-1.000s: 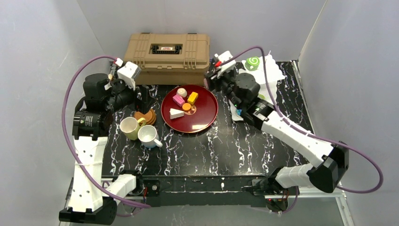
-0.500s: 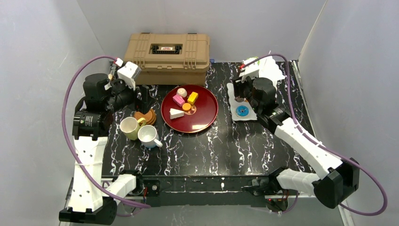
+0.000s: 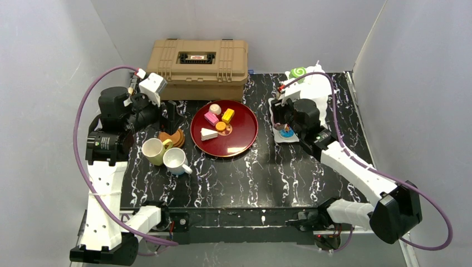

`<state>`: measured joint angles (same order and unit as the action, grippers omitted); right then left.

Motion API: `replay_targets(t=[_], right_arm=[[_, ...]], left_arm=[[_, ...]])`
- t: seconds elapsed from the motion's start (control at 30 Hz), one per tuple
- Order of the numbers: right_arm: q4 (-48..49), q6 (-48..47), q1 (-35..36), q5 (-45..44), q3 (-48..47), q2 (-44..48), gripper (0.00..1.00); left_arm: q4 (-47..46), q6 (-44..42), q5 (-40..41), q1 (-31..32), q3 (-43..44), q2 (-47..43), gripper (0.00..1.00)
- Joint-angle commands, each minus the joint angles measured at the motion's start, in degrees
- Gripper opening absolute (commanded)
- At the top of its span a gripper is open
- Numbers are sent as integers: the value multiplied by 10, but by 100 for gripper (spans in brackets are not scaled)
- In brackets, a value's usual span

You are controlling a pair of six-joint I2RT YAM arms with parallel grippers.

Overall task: Serve the afternoon tea
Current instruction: Place the desert on the desert table.

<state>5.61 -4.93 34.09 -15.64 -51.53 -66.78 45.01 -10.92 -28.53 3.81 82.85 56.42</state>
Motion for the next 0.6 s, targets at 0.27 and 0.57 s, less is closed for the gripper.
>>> replay_targets(t=[0.27,0.57], right_arm=[[79,33,-1,33,45,14,50],[90,43,-1,25,56,43,49]], left_arm=[[7,-6,-10,-3,-6,-7,77],[6,0,-17,-4,-5,-5,77]])
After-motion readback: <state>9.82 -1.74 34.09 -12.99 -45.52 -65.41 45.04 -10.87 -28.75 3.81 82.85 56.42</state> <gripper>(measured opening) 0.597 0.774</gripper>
